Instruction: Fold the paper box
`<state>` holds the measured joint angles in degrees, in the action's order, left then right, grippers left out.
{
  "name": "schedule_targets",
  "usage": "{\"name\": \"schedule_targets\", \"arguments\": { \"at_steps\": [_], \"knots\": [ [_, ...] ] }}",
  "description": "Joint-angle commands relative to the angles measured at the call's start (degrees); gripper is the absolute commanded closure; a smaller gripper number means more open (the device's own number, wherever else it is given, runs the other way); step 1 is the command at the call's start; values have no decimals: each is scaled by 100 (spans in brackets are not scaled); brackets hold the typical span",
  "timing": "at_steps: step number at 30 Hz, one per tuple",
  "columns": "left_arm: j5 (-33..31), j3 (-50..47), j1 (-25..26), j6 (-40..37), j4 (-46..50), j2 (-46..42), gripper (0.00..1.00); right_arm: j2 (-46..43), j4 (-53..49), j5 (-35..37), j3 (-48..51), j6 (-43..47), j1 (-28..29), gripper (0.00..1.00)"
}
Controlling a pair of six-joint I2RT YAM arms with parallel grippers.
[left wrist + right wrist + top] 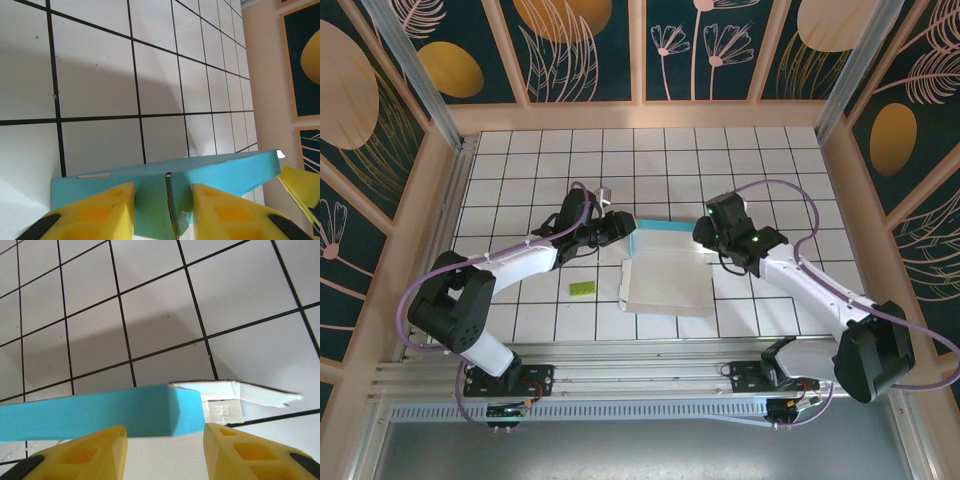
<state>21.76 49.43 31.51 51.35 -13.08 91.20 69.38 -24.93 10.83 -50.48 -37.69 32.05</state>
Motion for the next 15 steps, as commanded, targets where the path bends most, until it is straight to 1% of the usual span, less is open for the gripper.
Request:
{"name": "schedule_targets", "arguments": {
  "at_steps": [1,4,8,12,15],
  "knots": [
    [-128,-167,31,81,328,-45,69,-455,-374,269,63,-131,17,54],
    [-94,-149,31,65,298,-58,68,-862,-323,167,587,-466,-41,54],
    [-35,-71,27,-14,323,-24,69,-1422,270,-517,1558,-869,-432,54],
    [13,-19,56,-122,375,-6,69,-1613,1560,-1310,2475,-664,-804,56],
    [28,-21,73,-144,411,3,69,-1464,2649,-1449,2955,-485,-982,56]
  ]
}}
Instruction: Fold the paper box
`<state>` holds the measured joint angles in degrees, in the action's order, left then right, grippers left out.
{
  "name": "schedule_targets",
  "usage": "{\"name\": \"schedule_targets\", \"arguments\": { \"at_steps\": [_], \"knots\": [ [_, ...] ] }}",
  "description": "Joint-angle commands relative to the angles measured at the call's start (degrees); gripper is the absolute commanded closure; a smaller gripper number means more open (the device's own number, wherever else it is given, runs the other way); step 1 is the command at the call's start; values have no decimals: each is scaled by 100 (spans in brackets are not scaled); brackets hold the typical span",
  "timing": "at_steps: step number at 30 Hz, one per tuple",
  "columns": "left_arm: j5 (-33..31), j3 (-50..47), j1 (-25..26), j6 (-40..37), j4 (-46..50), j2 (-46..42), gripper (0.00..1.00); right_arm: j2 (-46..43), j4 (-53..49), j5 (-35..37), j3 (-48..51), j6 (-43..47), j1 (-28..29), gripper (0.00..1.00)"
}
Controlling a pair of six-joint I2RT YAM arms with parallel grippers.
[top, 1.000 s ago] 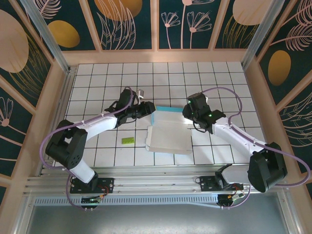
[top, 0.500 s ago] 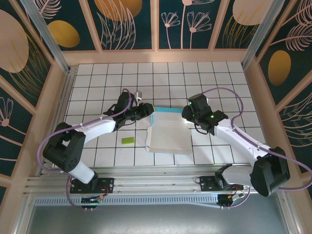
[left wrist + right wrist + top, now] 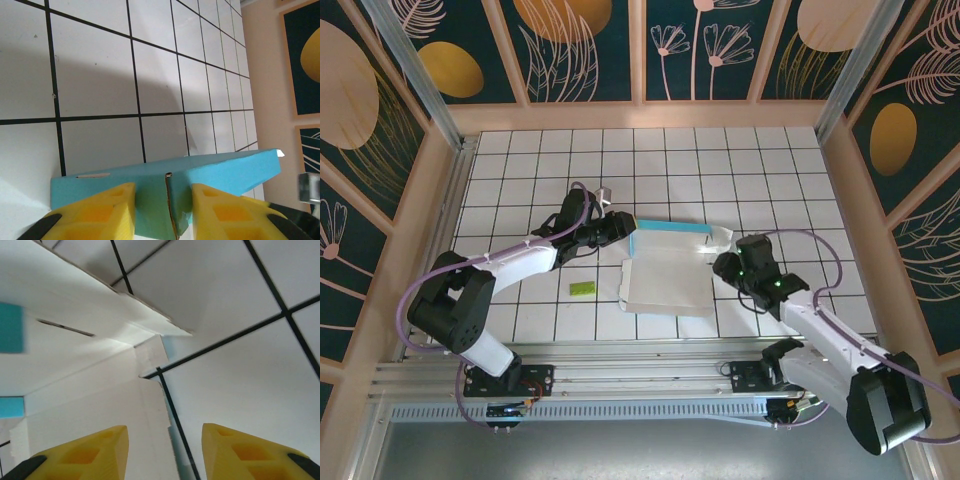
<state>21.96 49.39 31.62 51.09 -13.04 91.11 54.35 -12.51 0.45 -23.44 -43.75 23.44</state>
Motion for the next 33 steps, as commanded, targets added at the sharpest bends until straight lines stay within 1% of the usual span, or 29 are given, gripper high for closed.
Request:
{"name": "schedule_targets", "arguments": {
  "at_steps": [1,4,7,12,18,21,23,27,33],
  "knots": [
    [18,-14,68,-125,416,12,69,139,1681,-277,366,128,-158,56],
    [45,5,81,-157,441,21,69,582,2396,-234,504,244,-251,56],
    [63,40,90,-192,473,38,69,1142,2899,-474,468,268,-270,58],
    [37,85,90,-214,530,30,69,1753,3210,-416,381,92,-276,61],
    [54,117,90,-226,523,47,70,2202,3576,-171,379,59,-271,62],
    [68,141,90,-229,539,65,70,2404,3751,-233,359,24,-273,62],
    [63,148,90,-237,539,57,69,2513,3786,-263,340,5,-264,63],
    [61,125,82,-248,539,56,69,2439,3999,-395,384,-29,-238,71],
    [90,114,90,-224,487,99,69,2058,4234,-219,478,228,20,73]
  ]
}}
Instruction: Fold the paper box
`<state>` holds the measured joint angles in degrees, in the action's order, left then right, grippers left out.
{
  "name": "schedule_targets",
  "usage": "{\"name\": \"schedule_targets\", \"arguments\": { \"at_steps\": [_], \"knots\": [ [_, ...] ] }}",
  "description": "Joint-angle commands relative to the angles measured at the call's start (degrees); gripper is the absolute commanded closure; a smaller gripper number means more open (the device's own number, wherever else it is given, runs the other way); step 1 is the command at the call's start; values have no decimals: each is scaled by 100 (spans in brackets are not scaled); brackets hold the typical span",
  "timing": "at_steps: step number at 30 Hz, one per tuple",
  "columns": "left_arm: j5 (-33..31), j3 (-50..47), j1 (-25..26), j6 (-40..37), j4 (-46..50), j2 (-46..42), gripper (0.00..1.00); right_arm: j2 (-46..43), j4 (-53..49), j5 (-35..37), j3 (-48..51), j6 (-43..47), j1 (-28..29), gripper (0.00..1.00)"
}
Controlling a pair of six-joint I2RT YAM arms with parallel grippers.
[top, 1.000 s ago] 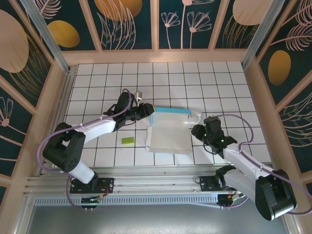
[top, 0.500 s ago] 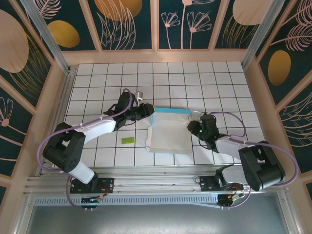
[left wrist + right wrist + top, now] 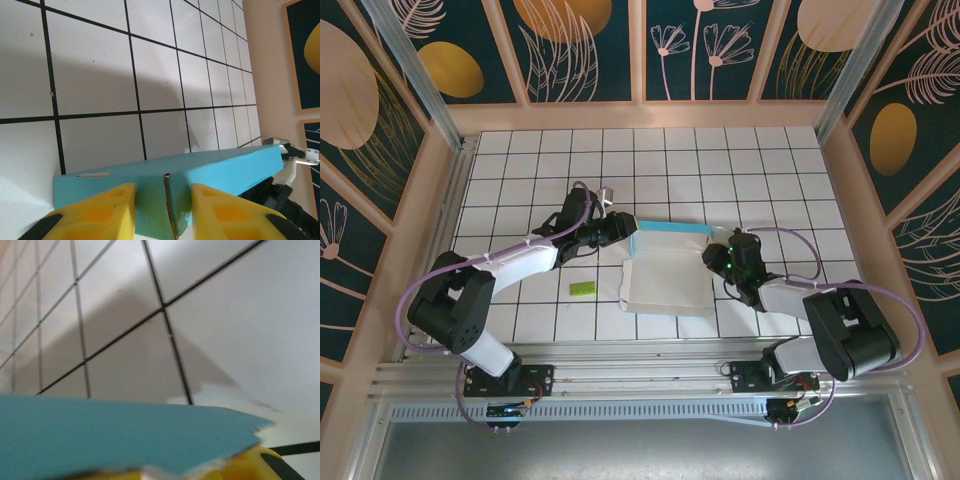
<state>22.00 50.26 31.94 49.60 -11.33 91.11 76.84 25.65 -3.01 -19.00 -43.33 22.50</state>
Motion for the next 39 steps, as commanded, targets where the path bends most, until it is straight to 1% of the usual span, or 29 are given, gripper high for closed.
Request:
{"name": "schedule_targets", "arguments": {
  "at_steps": [1,6,9,13,15,19,23,25,27,28,29,30,31,32,34,35,36,37,39],
  "knots": [
    [98,32,57,-78,308,108,70,-166,499,102,69,209,126,74],
    [113,19,59,-70,290,117,70,322,875,-293,41,189,192,75],
    [103,2,62,-74,290,109,70,585,935,-375,-41,134,267,75],
    [94,-11,61,-61,290,100,69,507,835,-337,-52,84,320,75],
    [68,-15,61,-67,290,91,70,162,601,-154,28,117,318,75],
    [65,-16,59,-62,285,107,70,-879,-155,208,184,442,311,69],
    [33,8,64,-86,307,126,69,-2245,-1282,657,280,1083,221,57],
    [33,18,65,-85,316,126,69,-2856,-1765,846,244,1589,118,48],
    [13,16,66,-93,325,126,69,-3365,-1942,1150,285,1951,-89,38],
    [7,3,66,-97,329,124,69,-3542,-1742,1023,409,2109,-290,35],
    [11,10,66,-92,333,119,69,-3714,-1342,496,571,2535,-572,34],
    [27,2,66,-106,334,112,70,-3804,-1056,151,613,3011,-815,31],
    [28,7,66,-104,338,109,69,-3812,-931,165,555,3100,-968,30],
    [30,3,64,-108,355,91,69,-3749,-833,-75,448,3409,-1180,28],
    [26,3,66,-136,377,52,70,-3528,-714,-893,267,4322,-1537,26],
    [13,4,66,-148,377,47,69,-3332,-720,-1317,205,4841,-1731,24],
    [15,14,66,-161,377,52,69,-3099,-907,-1929,105,5464,-1937,24],
    [28,18,66,-165,377,68,69,-2879,-1172,-2246,-52,5902,-2082,26],
    [39,24,65,-177,357,74,69,-2357,-1481,-2396,-443,6036,-2249,26]
  ]
}}
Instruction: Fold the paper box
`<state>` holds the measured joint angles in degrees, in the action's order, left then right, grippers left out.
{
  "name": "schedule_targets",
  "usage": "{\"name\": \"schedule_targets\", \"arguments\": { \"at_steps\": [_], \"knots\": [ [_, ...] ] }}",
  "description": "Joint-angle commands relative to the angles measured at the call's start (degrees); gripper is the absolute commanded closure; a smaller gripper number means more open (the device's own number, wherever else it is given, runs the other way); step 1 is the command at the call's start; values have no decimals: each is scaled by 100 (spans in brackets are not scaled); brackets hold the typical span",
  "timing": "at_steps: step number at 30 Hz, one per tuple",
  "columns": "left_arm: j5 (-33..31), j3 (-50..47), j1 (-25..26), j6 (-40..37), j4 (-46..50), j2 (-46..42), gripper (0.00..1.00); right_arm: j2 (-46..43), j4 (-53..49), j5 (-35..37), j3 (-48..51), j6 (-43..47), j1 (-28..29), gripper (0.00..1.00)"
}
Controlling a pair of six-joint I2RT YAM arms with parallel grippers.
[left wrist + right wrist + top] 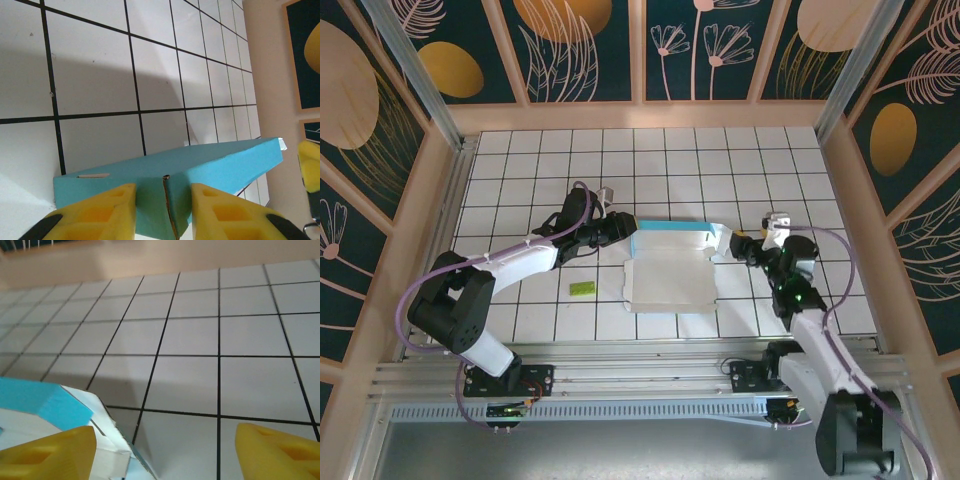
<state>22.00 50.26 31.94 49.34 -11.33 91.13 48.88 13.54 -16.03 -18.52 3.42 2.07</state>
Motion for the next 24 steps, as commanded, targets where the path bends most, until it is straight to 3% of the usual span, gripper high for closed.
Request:
{"name": "schedule_targets", "arguments": {
  "at_steps": [1,9,13,19,24],
  "knots": [
    [34,7,66,-130,324,63,69,624,-231,-1304,-566,1417,-253,26],
    [57,26,66,-190,272,133,69,1699,-464,-2270,-1155,2001,-290,33],
    [81,43,65,-168,237,124,69,1828,-488,-1818,-1102,1741,-244,43],
    [100,121,66,-188,258,167,69,1902,-583,-1049,-912,1805,-47,44],
    [81,115,65,-210,280,186,70,2224,-525,-1025,-1038,1802,-6,48]
  ]
}}
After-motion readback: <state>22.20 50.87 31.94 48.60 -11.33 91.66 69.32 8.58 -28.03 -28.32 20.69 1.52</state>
